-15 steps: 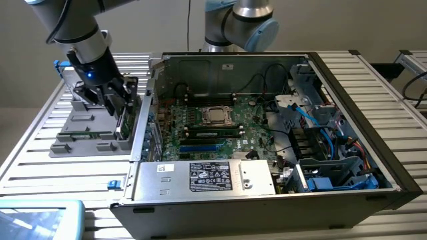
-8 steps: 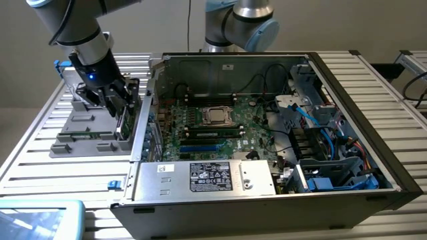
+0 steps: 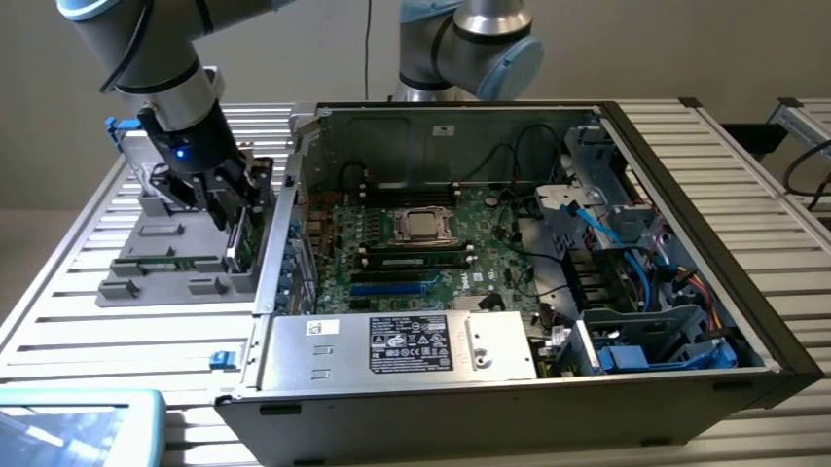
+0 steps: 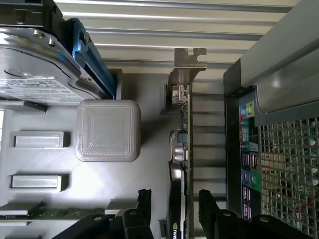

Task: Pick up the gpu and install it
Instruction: 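Pick up the gpu and move the gpu toward the slot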

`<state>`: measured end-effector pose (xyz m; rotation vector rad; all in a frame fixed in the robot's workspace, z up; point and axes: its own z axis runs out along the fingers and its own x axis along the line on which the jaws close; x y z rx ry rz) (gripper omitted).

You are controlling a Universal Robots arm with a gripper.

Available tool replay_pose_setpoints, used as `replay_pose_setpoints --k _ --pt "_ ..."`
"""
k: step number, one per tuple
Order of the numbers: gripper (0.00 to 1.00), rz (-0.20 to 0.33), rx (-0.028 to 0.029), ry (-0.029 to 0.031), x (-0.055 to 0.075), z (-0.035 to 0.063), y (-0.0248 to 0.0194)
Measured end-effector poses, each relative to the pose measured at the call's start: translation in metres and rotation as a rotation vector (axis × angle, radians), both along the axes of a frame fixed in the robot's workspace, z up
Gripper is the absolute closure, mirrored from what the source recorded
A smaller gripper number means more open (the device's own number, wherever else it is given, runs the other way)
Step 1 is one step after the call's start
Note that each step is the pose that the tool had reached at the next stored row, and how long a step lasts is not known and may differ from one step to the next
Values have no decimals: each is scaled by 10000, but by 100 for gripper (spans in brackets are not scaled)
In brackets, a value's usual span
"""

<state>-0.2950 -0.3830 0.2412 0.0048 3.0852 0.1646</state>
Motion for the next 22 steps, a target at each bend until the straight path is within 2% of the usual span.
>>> replay_pose_setpoints --k 22 --pt "48 11 6 -4 5 -99 1"
